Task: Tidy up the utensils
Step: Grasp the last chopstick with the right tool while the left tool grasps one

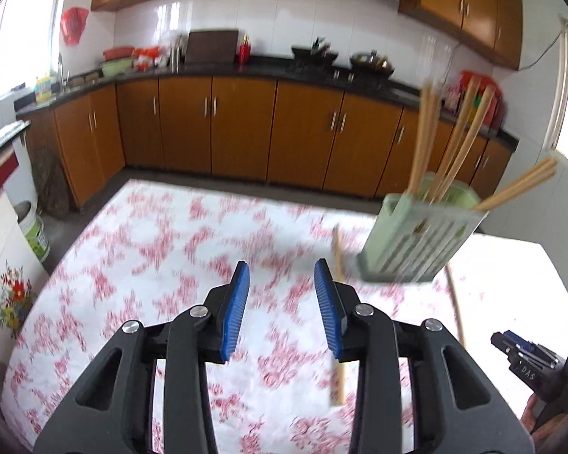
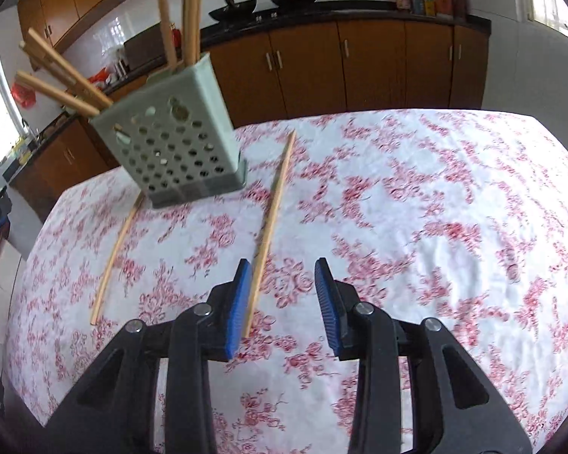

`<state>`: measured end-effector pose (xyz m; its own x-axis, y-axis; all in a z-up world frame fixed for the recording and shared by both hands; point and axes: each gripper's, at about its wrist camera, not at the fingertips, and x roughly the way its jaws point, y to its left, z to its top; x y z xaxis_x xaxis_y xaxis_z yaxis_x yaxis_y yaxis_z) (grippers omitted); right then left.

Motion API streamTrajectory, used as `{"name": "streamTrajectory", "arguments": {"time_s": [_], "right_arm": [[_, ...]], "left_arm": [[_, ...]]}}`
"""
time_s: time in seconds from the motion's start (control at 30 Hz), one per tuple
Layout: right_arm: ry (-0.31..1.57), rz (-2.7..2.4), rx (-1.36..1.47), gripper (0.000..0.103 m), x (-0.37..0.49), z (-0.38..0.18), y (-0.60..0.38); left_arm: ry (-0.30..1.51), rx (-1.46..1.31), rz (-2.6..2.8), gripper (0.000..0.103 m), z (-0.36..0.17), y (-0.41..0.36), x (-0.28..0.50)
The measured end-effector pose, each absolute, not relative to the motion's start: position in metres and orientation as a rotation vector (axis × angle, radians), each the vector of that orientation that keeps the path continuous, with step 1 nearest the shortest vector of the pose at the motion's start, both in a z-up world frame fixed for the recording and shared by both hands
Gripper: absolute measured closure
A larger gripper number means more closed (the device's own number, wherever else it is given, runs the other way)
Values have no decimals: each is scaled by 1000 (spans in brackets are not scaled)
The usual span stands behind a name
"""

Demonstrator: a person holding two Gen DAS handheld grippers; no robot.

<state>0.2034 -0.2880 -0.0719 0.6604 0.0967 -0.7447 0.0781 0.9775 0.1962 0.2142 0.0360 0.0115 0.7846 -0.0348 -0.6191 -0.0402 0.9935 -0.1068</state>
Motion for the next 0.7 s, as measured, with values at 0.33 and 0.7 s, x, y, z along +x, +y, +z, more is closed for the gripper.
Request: {"name": "streamTrajectory", "arguments": {"time_s": [0.33,0.7], "right_arm": [[920,-20,113,74,223,-109,-253],[887,-75,79,95,223,-114,-257]], "left_arm": [[786,-90,4,67,-37,35,213],[813,-82,-13,67,-46,25,217]]}}
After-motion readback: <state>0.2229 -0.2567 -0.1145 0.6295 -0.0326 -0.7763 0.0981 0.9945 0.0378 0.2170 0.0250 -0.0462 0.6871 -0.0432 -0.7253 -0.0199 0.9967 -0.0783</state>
